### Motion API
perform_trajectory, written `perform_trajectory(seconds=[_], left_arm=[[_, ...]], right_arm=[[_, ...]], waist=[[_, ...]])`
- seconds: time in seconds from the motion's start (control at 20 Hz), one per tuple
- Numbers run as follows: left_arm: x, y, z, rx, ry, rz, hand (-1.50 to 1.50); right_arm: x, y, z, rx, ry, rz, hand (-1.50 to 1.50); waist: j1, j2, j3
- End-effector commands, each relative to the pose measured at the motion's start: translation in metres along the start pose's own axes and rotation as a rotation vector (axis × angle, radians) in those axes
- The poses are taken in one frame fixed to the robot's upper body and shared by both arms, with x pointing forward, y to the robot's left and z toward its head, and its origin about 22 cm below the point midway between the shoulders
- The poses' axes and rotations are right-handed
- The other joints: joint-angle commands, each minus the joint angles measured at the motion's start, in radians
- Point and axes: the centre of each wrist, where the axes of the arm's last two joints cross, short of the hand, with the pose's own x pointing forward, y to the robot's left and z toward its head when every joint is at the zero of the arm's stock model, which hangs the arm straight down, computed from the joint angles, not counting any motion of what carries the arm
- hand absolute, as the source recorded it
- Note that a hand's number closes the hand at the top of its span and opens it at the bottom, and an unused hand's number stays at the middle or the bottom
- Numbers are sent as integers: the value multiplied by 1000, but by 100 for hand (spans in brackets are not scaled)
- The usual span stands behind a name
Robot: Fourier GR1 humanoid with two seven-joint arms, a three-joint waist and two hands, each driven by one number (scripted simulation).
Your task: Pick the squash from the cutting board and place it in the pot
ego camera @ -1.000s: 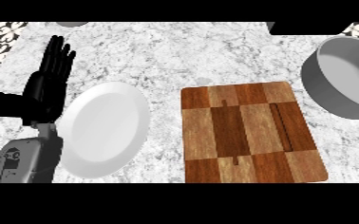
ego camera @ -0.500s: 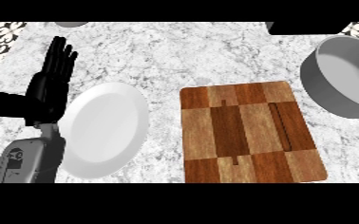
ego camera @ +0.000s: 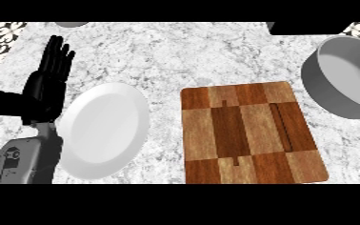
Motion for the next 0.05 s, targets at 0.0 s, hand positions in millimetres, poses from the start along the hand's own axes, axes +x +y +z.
perform_trajectory(seconds=[0.0], left_arm=[[9, 7, 7, -14, 4, -3, 0]], right_arm=[[-13, -33, 9, -21, 6, 10, -150]], waist=[[6, 0, 0]])
